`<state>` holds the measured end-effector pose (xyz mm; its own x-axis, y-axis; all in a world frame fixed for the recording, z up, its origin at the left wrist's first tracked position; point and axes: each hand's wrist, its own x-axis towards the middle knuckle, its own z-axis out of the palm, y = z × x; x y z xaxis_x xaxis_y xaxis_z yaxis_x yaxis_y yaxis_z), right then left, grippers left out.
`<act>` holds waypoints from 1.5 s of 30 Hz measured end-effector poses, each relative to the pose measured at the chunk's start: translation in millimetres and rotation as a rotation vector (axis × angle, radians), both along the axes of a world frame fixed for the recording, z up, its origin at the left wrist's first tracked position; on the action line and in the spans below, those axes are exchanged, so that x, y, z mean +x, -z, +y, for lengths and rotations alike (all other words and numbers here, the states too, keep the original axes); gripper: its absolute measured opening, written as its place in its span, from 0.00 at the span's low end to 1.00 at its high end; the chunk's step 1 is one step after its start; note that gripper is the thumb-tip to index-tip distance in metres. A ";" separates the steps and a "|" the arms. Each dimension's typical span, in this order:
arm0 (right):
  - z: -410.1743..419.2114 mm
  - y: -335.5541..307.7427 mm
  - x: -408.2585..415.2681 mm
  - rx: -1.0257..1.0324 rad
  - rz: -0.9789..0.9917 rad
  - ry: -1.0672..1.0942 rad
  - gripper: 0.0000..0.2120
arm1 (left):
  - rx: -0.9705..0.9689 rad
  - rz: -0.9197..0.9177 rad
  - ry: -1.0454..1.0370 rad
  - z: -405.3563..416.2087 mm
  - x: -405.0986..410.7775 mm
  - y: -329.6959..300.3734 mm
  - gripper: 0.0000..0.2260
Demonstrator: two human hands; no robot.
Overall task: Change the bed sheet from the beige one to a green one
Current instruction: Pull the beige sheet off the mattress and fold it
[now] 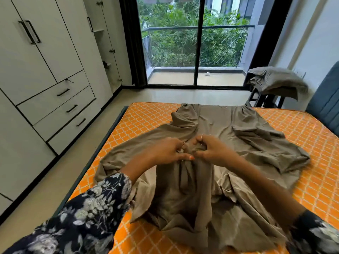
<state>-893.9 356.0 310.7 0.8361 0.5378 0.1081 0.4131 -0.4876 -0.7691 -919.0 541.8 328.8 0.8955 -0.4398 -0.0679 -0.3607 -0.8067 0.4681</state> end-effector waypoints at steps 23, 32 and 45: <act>-125.9 149.6 -24.0 -0.971 0.361 0.033 0.06 | -0.472 -0.336 -0.414 112.0 -37.4 -25.4 0.11; -103.1 48.8 -12.3 0.196 0.149 0.496 0.15 | -0.181 -0.297 -0.317 92.1 -25.8 -6.5 0.34; -40.9 -31.6 -47.9 0.284 0.158 0.129 0.08 | -0.019 -0.339 0.020 -41.6 -18.5 -14.6 0.36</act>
